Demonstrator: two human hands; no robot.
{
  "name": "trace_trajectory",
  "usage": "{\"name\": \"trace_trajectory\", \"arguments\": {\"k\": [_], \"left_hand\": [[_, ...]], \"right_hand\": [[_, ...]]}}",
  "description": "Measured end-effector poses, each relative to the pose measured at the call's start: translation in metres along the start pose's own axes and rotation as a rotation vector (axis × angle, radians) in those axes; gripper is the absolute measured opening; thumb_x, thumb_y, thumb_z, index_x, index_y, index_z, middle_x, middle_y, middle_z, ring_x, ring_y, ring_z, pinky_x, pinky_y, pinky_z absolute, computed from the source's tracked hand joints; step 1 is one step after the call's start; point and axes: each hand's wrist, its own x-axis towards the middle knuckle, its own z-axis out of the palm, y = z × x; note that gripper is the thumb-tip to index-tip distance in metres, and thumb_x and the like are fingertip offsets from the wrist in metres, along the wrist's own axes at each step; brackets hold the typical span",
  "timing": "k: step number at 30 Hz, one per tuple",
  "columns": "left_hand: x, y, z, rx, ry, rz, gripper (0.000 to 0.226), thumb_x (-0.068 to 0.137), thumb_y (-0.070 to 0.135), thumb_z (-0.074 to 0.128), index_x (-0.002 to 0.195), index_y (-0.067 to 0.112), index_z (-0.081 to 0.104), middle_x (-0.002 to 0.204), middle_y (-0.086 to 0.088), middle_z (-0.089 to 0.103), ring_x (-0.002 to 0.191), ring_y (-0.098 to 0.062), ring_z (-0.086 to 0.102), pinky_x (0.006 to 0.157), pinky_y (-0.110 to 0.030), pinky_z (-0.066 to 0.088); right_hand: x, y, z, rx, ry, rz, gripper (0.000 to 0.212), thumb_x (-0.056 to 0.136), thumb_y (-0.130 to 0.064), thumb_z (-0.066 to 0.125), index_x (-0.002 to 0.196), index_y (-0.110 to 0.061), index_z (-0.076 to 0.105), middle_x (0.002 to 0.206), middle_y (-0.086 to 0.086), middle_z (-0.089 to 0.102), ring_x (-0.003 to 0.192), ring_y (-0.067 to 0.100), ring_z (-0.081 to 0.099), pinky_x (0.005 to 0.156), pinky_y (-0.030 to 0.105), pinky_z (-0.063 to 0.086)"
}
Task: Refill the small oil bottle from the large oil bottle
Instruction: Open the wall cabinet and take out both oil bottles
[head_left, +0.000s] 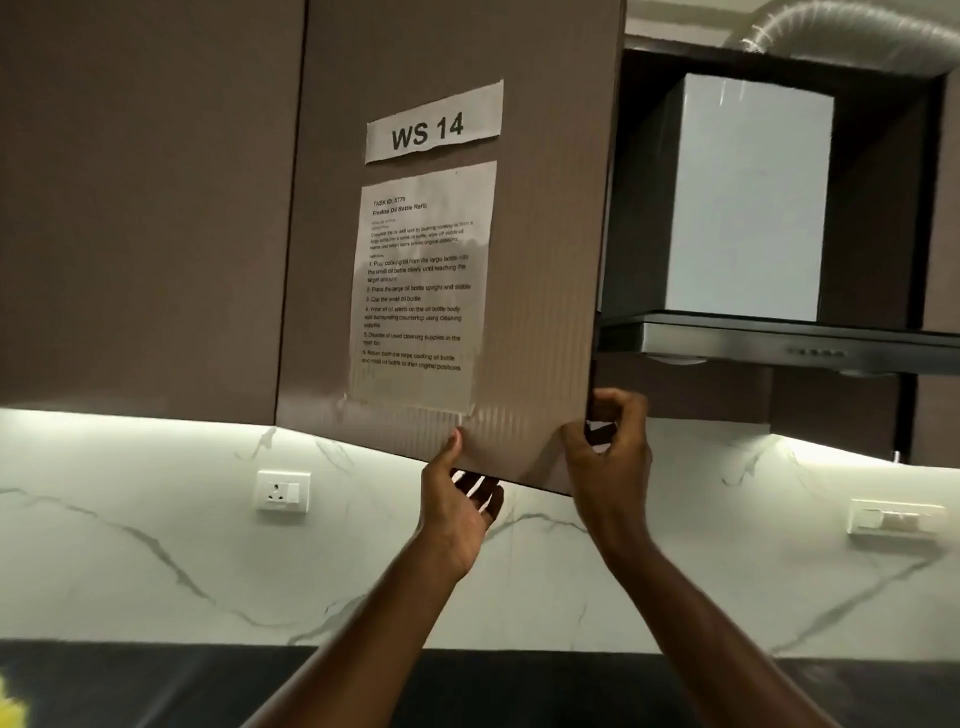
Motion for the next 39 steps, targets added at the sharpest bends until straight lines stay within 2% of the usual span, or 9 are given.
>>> {"name": "trace_trajectory", "arguments": {"k": [8, 14, 18, 21, 26, 28, 31, 36, 39], "left_hand": [[-0.093, 0.028, -0.022, 0.029, 0.091, 0.101, 0.036, 0.103, 0.041, 0.059, 0.124, 0.012, 0.063, 0.110, -0.015, 0.071, 0.093, -0.027, 0.066, 0.073, -0.033, 0.052], [-0.135, 0.068, -0.044, 0.150, 0.141, 0.180, 0.036, 0.105, 0.040, 0.056, 0.125, 0.013, 0.067, 0.116, -0.018, 0.076, 0.114, -0.036, 0.071, 0.110, -0.051, 0.052], [-0.163, 0.099, -0.061, 0.227, 0.136, 0.175, 0.049, 0.105, 0.050, 0.051, 0.136, 0.014, 0.064, 0.127, -0.019, 0.072, 0.112, -0.035, 0.071, 0.089, -0.044, 0.063], [-0.182, 0.120, -0.079, 0.278, 0.105, 0.202, 0.060, 0.109, 0.051, 0.040, 0.144, 0.005, 0.056, 0.136, -0.023, 0.064, 0.120, -0.036, 0.066, 0.073, -0.036, 0.061], [-0.223, 0.149, -0.101, 0.195, 0.070, 0.201, 0.029, 0.100, 0.044, 0.053, 0.094, 0.017, 0.062, 0.083, -0.002, 0.060, 0.081, -0.015, 0.061, 0.082, -0.034, 0.047], [-0.237, 0.159, -0.104, 0.144, 0.093, 0.187, 0.031, 0.108, 0.038, 0.043, 0.094, 0.014, 0.056, 0.071, -0.001, 0.060, 0.074, -0.014, 0.057, 0.078, -0.030, 0.044], [-0.252, 0.181, -0.116, 0.189, 0.170, 0.186, 0.032, 0.112, 0.035, 0.038, 0.100, 0.012, 0.057, 0.079, -0.006, 0.058, 0.080, -0.017, 0.059, 0.086, -0.034, 0.046], [-0.266, 0.206, -0.132, 0.329, 0.294, 0.194, 0.029, 0.108, 0.020, 0.044, 0.086, 0.010, 0.061, 0.059, -0.003, 0.063, 0.056, -0.013, 0.063, 0.055, -0.026, 0.052], [-0.280, 0.206, -0.136, 0.319, 0.294, 0.187, 0.024, 0.109, 0.020, 0.043, 0.111, 0.010, 0.065, 0.097, -0.011, 0.075, 0.093, -0.027, 0.073, 0.087, -0.041, 0.060]], "right_hand": [[-0.069, -0.092, 0.010, 0.047, -0.122, -0.059, 0.043, 0.085, -0.028, 0.076, 0.120, -0.028, 0.051, 0.111, -0.012, 0.061, 0.092, 0.009, 0.064, 0.068, 0.004, 0.052], [-0.110, -0.140, 0.040, 0.050, -0.216, -0.136, 0.047, 0.081, -0.042, 0.075, 0.122, -0.036, 0.051, 0.121, -0.009, 0.066, 0.092, 0.008, 0.069, 0.067, 0.012, 0.059], [-0.137, -0.172, 0.066, 0.050, -0.265, -0.163, 0.050, 0.080, -0.046, 0.078, 0.119, -0.046, 0.046, 0.119, -0.018, 0.061, 0.089, 0.004, 0.068, 0.070, 0.012, 0.060], [-0.159, -0.194, 0.089, 0.046, -0.303, -0.162, 0.051, 0.081, -0.045, 0.079, 0.124, -0.039, 0.052, 0.127, -0.013, 0.062, 0.092, 0.007, 0.068, 0.074, 0.020, 0.064], [-0.194, -0.229, 0.122, 0.012, -0.371, -0.106, 0.057, 0.083, -0.041, 0.080, 0.132, -0.028, 0.055, 0.133, -0.012, 0.058, 0.089, 0.008, 0.067, 0.080, 0.027, 0.065], [-0.205, -0.242, 0.133, -0.023, -0.395, -0.098, 0.055, 0.086, -0.037, 0.082, 0.133, -0.028, 0.054, 0.134, -0.012, 0.059, 0.090, 0.010, 0.068, 0.085, 0.030, 0.065], [-0.217, -0.258, 0.145, -0.060, -0.408, -0.101, 0.053, 0.089, -0.031, 0.083, 0.133, -0.025, 0.055, 0.136, -0.010, 0.059, 0.089, 0.012, 0.069, 0.086, 0.029, 0.063], [-0.229, -0.270, 0.152, -0.121, -0.421, -0.107, 0.052, 0.092, -0.030, 0.081, 0.136, -0.025, 0.055, 0.135, -0.011, 0.062, 0.093, 0.010, 0.068, 0.085, 0.026, 0.059], [-0.235, -0.270, 0.142, -0.153, -0.408, -0.093, 0.048, 0.093, -0.031, 0.078, 0.135, -0.026, 0.055, 0.133, -0.012, 0.063, 0.098, 0.008, 0.066, 0.085, 0.024, 0.057]]}}
